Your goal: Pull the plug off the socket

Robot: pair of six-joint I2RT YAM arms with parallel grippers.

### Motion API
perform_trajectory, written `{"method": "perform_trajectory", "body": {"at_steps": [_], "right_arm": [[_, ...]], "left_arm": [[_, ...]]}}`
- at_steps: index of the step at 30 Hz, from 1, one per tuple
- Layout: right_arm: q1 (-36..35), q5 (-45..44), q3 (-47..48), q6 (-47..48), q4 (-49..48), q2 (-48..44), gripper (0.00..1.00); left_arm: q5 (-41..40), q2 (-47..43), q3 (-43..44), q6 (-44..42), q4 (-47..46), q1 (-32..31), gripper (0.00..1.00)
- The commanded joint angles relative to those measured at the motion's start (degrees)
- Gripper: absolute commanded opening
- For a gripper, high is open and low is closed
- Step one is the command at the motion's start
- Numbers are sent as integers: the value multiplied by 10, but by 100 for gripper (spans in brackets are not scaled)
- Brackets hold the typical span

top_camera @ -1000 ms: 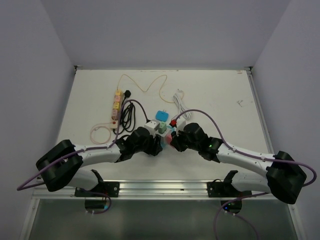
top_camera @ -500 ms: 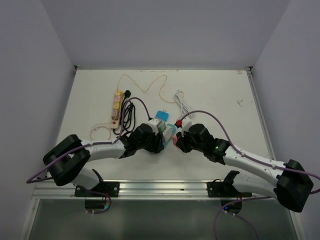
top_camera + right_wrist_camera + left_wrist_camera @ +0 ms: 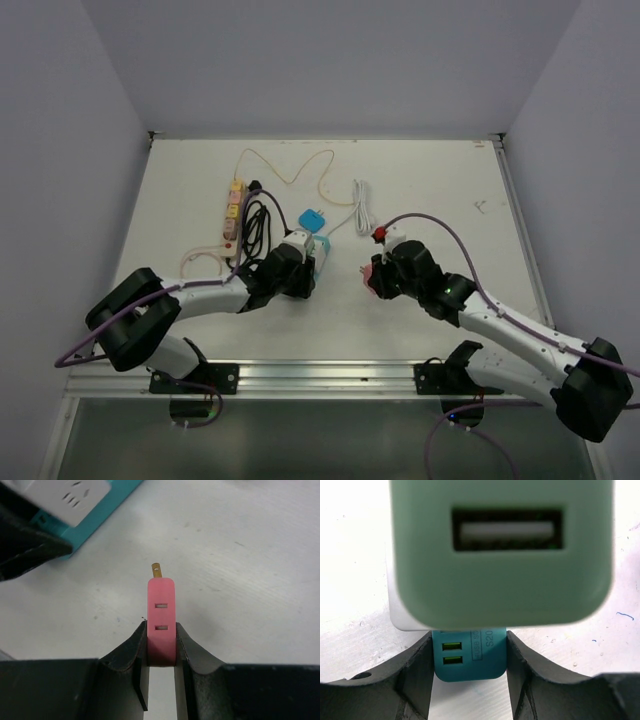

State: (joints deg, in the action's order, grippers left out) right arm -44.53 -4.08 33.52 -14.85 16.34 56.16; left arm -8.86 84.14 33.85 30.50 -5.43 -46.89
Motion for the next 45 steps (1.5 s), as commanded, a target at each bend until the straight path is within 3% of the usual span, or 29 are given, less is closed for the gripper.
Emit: {"method": "perform_trajectory", "body": {"at_steps": [1, 7, 14, 18, 19, 22, 23, 25, 26, 31, 32, 35, 41, 45], "right_arm": [[93, -14, 9, -61, -6, 3, 0], [215, 70, -16, -127, -102, 64, 0], [296, 201, -26, -193, -267, 186, 0], [334, 265, -24, -236, -343, 269, 1], [348, 281, -24, -242, -363, 295, 4], [365, 290, -26, -243, -367, 309, 27], [366, 286, -26, -237, -361, 307, 39], [366, 271, -25, -210, -327, 282, 50], [366, 256, -26, -194, -315, 271, 61], [366, 204, -21, -151, -221, 202, 86], [366, 193, -20, -141, -210, 181, 88], [366, 187, -7, -114, -165, 143, 93], [334, 186, 30, -49, -89, 66, 95], [231, 142, 74, -1, -51, 28, 96]], "left_arm": [[11, -13, -19, -15, 32, 5, 0], [46, -12, -21, -37, 15, 0, 0], [32, -2, -12, -47, 11, -22, 1], [28, 12, 1, -52, 9, -36, 11], [26, 16, 3, -52, 10, -38, 14], [23, 17, 7, -49, 10, -46, 27], [22, 15, 7, -48, 10, -47, 29], [19, 9, 5, -47, 9, -48, 42], [18, 5, 3, -47, 6, -48, 52], [18, -6, -3, -43, -2, -48, 74], [22, -6, -3, -43, -4, -48, 83], [28, -22, -4, -36, -6, -49, 96], [31, -86, -16, -19, -12, -49, 99], [23, -158, -33, -8, -10, -49, 99]]}}
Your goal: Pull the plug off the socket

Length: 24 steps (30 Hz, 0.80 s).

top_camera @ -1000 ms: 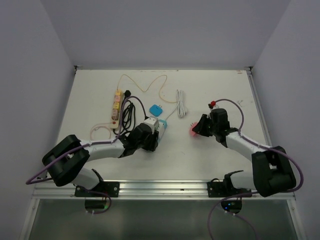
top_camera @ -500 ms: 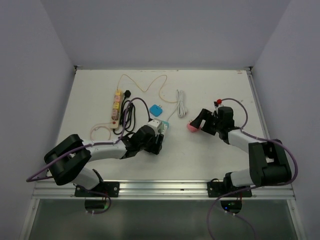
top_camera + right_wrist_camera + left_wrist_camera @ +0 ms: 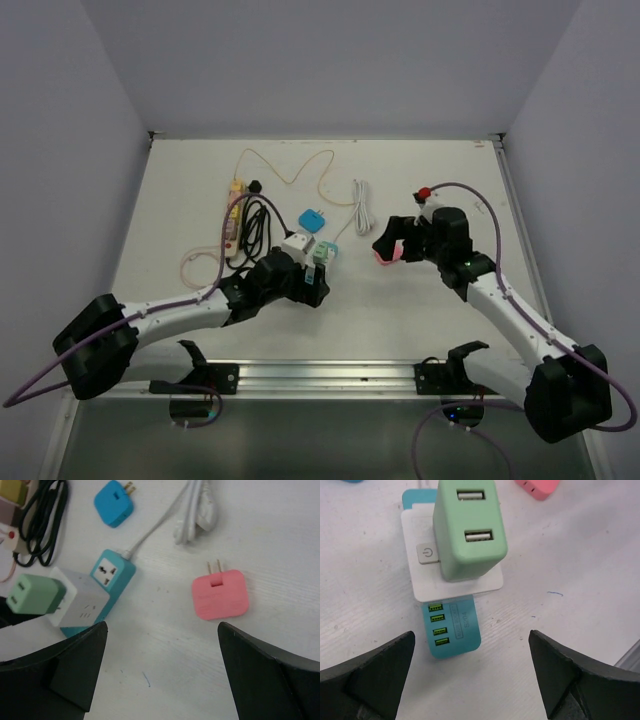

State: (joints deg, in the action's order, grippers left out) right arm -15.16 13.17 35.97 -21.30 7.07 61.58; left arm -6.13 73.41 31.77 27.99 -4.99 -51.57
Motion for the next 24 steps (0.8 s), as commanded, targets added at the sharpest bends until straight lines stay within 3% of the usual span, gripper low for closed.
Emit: {"method": "perform_trajectory", "body": {"at_steps": [1, 6, 10, 14, 20, 24], "right_arm": [[-78, -36, 56, 78, 42, -25, 96], [-168, -40, 102, 120, 30, -3, 97], [-232, -60, 146, 164, 29, 51, 98], [-288, -80, 192, 207, 34, 124, 98], [-322, -105, 240, 243, 28, 188, 97], [-325, -106, 248, 258, 25, 219, 94]], "left_arm": [[-10, -64, -25, 21, -16, -2, 100], [-43, -140, -91, 22, -49, -2, 99], [-48, -177, -163, 30, -92, -2, 98], [-58, -208, -182, 30, -106, -2, 98], [-77, -227, -202, 31, -129, -2, 96], [-72, -195, -220, 28, -220, -2, 94]]}}
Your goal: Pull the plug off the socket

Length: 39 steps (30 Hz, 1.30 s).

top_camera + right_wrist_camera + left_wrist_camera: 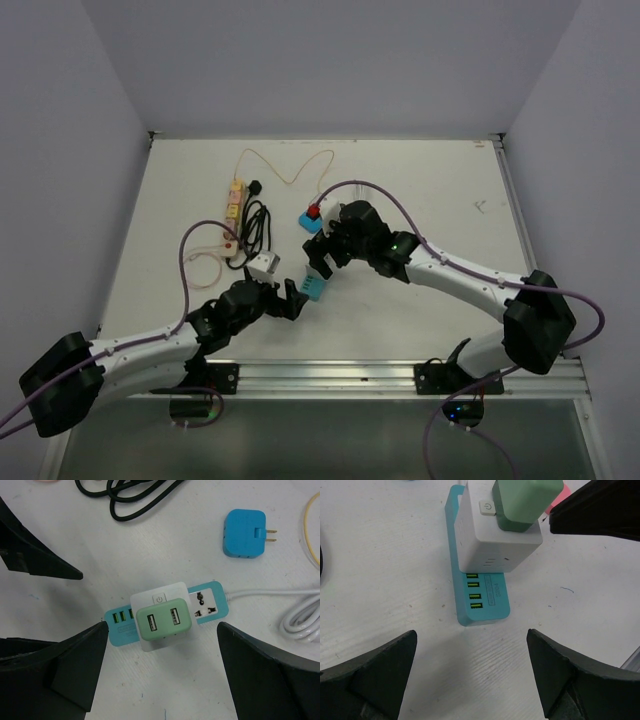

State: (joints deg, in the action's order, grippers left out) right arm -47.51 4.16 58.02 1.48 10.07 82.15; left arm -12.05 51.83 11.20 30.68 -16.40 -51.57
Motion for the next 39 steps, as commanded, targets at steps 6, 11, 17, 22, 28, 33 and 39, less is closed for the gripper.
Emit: {"method": "perform_trajectory", "body": {"at_steps": [6, 11, 17, 22, 28, 33, 39], "right_arm": [[-1, -6, 34, 49, -4, 38, 83], [-2, -4, 32, 57, -8, 47, 73], [-2, 6, 33, 52, -14, 53, 61], [-2, 5, 32, 48, -14, 52, 57], [-2, 10, 32, 45, -15, 54, 47], [-2, 9, 25, 42, -20, 55, 34], [-2, 14, 18, 34, -27, 49, 19]], "left_arm": [[-25, 118, -31, -24, -249, -10, 93], [-62, 186, -22, -41, -300, -38, 93], [-120, 255, -8, -32, -340, -84, 93], [-169, 296, 14, -37, -357, -100, 91], [-197, 369, 51, -41, -377, -103, 86], [-212, 413, 68, -38, -385, -103, 73], [-207, 428, 73, -40, -386, -103, 32]]}}
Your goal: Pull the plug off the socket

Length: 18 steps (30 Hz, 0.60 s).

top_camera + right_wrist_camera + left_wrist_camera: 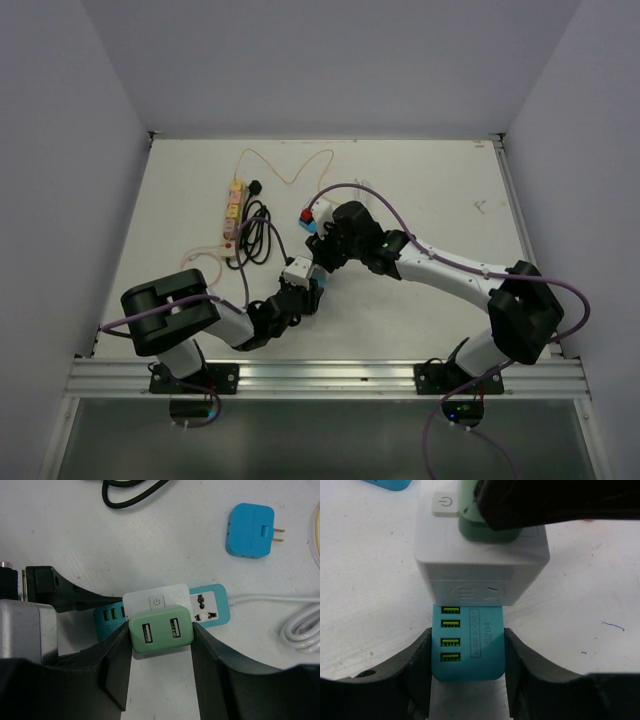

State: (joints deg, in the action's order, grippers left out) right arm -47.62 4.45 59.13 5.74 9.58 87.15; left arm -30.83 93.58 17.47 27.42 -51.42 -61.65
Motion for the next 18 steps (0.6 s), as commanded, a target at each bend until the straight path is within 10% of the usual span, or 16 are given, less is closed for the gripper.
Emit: {"method": "perform_trajectory", "body": {"at_steps": [1, 5, 18], "right_arm": [[-1, 11, 7, -10, -23, -3, 16], [-1, 5, 9, -15, -26, -9, 0], [18, -14, 44, -45, -42, -44, 0]], "left_arm": [[-17, 11, 10, -7, -35, -2, 25], [-7, 7, 5, 11, -22, -3, 0], [49, 18, 7, 44, 2, -3, 0]]}}
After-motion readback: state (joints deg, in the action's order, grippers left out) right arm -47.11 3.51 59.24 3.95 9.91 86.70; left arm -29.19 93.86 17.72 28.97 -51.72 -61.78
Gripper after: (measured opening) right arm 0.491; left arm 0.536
